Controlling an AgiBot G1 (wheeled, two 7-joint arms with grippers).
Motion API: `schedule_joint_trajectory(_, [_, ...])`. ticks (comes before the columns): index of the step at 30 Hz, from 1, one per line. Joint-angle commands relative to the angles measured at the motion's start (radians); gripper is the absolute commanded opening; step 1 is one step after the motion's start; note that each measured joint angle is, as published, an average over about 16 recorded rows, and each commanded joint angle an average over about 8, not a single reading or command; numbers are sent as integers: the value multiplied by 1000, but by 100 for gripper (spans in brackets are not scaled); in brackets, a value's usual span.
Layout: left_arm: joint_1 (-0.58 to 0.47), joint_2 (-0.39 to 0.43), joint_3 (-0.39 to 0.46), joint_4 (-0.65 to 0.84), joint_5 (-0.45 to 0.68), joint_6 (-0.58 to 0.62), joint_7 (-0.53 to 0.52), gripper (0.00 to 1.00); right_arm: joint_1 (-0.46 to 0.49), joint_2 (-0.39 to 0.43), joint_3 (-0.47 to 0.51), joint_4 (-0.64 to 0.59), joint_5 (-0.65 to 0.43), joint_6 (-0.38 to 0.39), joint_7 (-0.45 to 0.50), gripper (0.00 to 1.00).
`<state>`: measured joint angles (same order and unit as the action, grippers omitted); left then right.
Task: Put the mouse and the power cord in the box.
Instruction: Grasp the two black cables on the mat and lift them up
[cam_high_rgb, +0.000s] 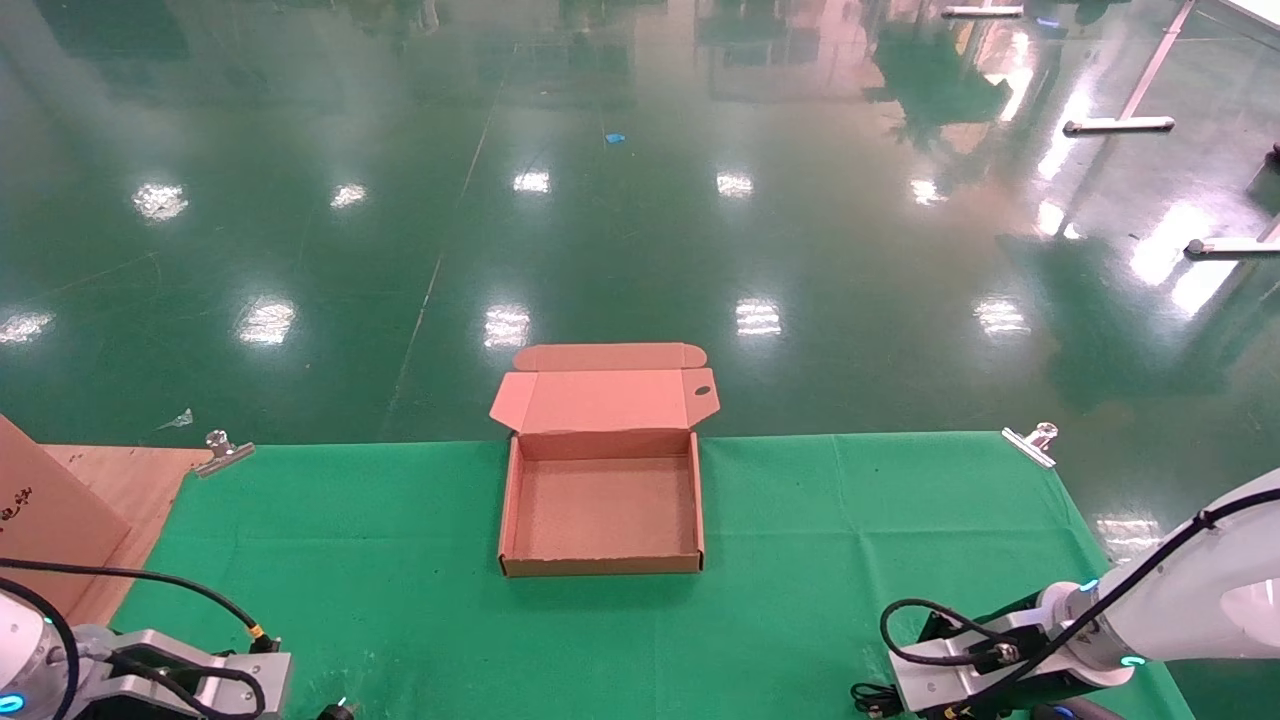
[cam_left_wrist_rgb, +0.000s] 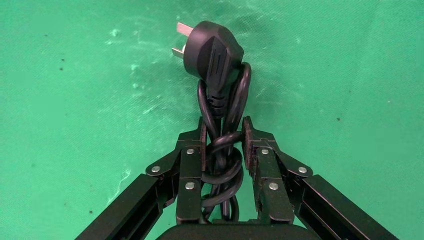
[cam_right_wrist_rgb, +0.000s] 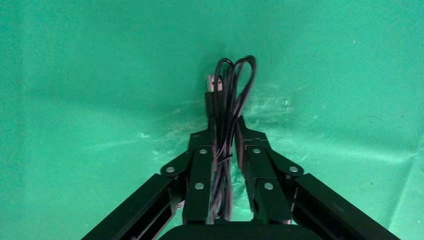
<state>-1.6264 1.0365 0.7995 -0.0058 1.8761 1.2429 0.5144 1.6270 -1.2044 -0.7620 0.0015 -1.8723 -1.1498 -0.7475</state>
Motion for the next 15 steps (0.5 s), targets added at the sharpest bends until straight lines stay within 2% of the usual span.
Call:
schedule_joint_trajectory(1, [-3,-5,-2,0,-3,4,3,0,3,2,2,-1,3,-5,2,0])
schedule_joint_trajectory(8, [-53,-15,-2,-13,-3,51,18,0,52,23,20,10,29,-49,-5,0])
schedule_joint_trajectory(15, [-163,4,3,-52,5,107,25,0,154,34,44,37,63,-116,-10,0])
